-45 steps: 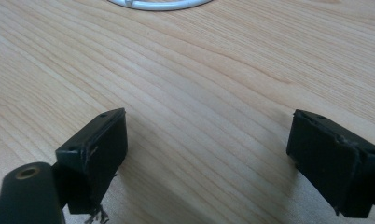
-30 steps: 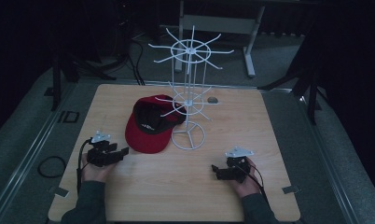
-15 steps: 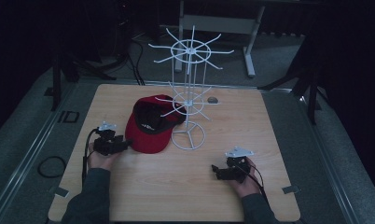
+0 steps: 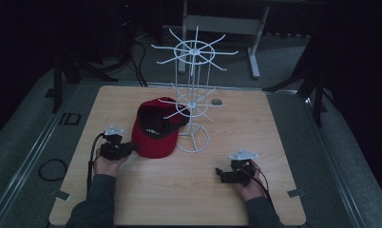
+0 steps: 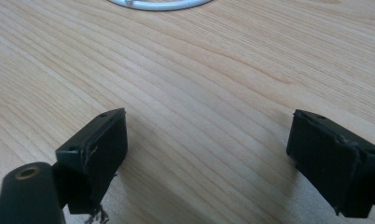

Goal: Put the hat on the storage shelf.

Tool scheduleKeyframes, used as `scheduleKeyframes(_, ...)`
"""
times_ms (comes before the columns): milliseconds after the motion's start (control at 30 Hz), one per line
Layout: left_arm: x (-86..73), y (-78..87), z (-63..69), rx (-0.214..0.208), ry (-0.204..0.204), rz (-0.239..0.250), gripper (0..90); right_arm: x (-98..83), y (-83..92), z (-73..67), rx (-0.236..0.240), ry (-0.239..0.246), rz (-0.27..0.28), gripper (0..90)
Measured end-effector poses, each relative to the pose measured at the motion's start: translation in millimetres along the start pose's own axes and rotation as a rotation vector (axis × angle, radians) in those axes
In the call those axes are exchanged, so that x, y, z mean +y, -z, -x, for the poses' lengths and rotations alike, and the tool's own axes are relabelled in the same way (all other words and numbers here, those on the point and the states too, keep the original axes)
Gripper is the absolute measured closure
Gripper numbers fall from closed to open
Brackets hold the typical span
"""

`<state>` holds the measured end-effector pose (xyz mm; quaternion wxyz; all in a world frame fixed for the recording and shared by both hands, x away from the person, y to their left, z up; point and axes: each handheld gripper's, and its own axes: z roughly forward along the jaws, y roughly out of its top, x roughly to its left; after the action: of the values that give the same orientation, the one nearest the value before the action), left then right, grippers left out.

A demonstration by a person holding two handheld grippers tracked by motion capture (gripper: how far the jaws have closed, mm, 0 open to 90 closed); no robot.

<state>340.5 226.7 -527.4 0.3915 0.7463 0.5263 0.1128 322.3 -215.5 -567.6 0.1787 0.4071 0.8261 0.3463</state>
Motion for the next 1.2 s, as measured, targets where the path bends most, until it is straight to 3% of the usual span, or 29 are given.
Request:
scheduleKeyframes(233,2.3,-7.8,6.0,-0.039,-0.018,-0.034,72.9,0.0,0.0,0.0,0.0,0.0,0.0,12.1)
scheduleKeyframes(267,3.9,-15.2,8.4,-0.051,-0.023,-0.059,72.9,0.0,0.0,0.0,0.0,0.0,0.0,12.2)
scheduleKeyframes(367,4.8,-23.8,9.4,-0.07,-0.013,-0.07,67.8,0.0,0.0,0.0,0.0,0.0,0.0,12.1)
scheduleKeyframes(833,7.1,-49.8,12.0,-0.135,0.041,-0.079,63.9,0.0,0.0,0.0,0.0,0.0,0.0,12.1)
scheduleKeyframes(967,7.3,-49.8,14.3,-0.17,0.024,-0.063,71.0,0.0,0.0,0.0,0.0,0.0,0.0,12.1)
scheduleKeyframes(1133,3.8,-42.5,25.4,-0.142,-0.031,-0.02,75.3,0.0,0.0,0.0,0.0,0.0,0.0,12.2)
scheduleKeyframes(1200,0.3,-39.1,26.1,-0.14,-0.024,0.001,76.8,0.0,0.0,0.0,0.0,0.001,0.0,12.2)
